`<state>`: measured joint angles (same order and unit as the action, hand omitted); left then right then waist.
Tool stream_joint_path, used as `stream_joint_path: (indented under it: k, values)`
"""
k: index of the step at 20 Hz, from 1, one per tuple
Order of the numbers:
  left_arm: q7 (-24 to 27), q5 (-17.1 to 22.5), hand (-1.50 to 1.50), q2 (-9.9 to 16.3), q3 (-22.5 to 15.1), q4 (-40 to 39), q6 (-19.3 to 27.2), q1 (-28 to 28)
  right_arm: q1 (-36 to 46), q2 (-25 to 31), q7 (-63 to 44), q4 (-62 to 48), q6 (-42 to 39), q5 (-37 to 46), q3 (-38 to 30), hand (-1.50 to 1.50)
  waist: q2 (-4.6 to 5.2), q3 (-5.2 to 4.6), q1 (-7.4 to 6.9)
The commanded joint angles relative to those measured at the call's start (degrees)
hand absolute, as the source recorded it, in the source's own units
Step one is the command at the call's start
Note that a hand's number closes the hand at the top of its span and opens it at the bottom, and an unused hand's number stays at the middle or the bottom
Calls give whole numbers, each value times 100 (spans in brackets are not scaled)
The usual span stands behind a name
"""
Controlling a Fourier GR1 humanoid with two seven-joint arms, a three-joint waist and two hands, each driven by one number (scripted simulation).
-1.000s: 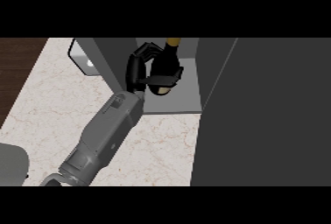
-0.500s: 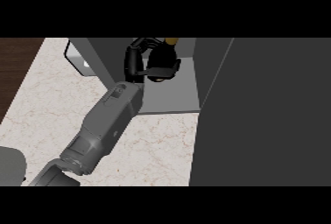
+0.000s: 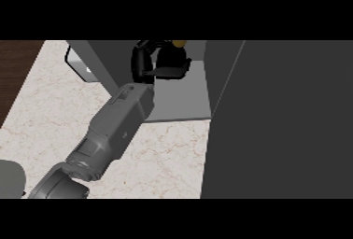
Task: Pick up the wine, place it into the cabinet and close the cabinet
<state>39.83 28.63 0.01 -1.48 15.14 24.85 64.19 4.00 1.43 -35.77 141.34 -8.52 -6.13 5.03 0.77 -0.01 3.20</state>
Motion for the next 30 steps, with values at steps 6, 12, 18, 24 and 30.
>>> stream_joint_path:
  k: [6,12,18,24,30]
  values:
    - [393,257,150,-2,396,-468,-267,-17,-54,-17,-11,299,-4,-506,-224,-150,28,1,38]
    - [53,88,150,184,423,-724,-312,330,-118,-140,191,41,93,80,369,-150,31,-1,-8]
    - [172,-62,-150,230,372,-957,-96,259,39,-15,-168,325,38,-164,196,-150,48,-4,61]
    - [410,-177,-150,139,337,-1064,47,89,37,59,-124,351,-17,-341,16,-150,76,-2,126]
    - [264,-360,-150,119,223,-1165,269,94,-319,36,133,360,-132,-227,32,-150,53,0,101]
